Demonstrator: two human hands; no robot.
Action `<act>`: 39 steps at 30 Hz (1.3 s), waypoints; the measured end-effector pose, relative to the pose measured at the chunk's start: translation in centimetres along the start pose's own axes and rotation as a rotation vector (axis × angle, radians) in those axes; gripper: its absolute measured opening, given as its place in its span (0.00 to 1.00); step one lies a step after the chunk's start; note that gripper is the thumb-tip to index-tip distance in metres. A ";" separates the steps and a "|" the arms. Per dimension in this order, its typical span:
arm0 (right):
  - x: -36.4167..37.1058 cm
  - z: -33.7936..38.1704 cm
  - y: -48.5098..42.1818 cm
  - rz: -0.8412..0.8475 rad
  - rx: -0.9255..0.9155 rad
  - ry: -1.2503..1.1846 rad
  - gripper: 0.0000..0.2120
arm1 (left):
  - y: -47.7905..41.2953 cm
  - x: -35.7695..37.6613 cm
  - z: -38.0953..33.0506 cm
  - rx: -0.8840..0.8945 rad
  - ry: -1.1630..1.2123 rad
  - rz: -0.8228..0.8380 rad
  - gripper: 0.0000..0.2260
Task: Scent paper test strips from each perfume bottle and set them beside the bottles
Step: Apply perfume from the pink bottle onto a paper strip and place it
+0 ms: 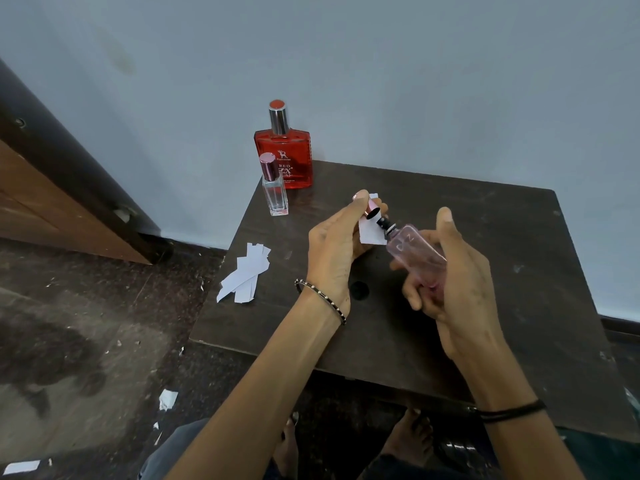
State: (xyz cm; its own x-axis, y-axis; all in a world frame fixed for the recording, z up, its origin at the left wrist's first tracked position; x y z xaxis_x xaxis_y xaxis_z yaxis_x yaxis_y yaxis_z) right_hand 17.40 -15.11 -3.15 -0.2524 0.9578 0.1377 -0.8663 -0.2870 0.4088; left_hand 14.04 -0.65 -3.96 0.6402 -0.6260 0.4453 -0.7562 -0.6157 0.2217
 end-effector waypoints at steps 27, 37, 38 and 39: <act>-0.6 0.1 0.1 -0.039 -0.127 0.171 0.08 | -0.1 0.6 0.6 0.059 -0.107 0.072 0.09; -1.1 0.1 -0.2 -0.090 -0.087 -0.057 0.26 | 0.0 1.0 0.8 0.068 -0.146 0.160 0.15; -1.1 0.0 -0.3 -0.094 -0.078 -0.083 0.26 | 0.1 1.1 0.8 0.075 -0.145 0.162 0.15; -1.1 -0.2 -0.3 -0.090 -0.064 -0.107 0.24 | 0.1 1.2 0.8 0.084 -0.147 0.165 0.15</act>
State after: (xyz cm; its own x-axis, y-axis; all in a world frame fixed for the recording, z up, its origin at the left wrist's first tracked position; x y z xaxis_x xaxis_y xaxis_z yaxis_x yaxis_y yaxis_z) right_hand 17.88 -16.06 -3.59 -0.1279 0.9714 0.2000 -0.9099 -0.1952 0.3661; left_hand 14.81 -1.86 -4.15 0.5264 -0.7807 0.3367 -0.8422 -0.5331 0.0806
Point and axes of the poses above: each hand's wrist, its own y-axis away from the middle knuckle, its own x-axis out of the palm, z = x × y, the point moved 6 cm from there along -y, towards the middle knuckle, and after that the axes turned 12 degrees about x, right-handed, at the moved point
